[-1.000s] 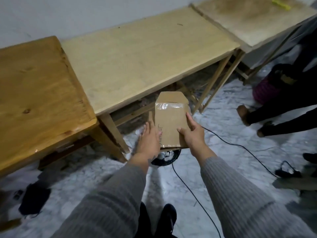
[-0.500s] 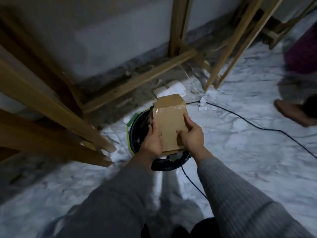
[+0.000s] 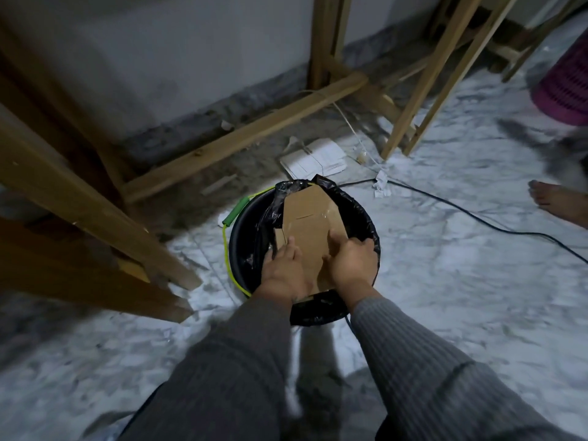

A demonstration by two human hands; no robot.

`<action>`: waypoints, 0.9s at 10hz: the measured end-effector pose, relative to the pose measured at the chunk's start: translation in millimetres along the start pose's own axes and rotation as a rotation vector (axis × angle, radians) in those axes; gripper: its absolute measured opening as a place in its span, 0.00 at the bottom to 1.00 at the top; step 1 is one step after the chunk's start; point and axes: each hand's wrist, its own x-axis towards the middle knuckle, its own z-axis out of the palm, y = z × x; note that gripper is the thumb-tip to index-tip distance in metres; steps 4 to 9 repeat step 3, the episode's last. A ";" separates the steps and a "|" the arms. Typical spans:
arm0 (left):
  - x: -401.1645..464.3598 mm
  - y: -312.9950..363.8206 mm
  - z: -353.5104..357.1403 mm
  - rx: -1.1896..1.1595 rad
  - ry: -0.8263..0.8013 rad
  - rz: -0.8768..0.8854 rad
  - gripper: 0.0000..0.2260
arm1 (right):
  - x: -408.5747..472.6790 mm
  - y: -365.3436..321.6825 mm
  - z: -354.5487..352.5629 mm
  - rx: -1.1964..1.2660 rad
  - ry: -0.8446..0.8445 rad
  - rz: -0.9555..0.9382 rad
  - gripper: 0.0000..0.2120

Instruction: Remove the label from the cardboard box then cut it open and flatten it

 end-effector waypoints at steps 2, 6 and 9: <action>-24.6 -0.4 -26.9 -0.106 0.036 -0.009 0.34 | -11.4 -11.1 -24.2 -0.119 -0.043 0.011 0.21; -55.5 4.1 -66.7 -0.164 0.034 0.004 0.30 | -25.9 -25.9 -70.8 -0.070 -0.141 0.012 0.19; -55.5 4.1 -66.7 -0.164 0.034 0.004 0.30 | -25.9 -25.9 -70.8 -0.070 -0.141 0.012 0.19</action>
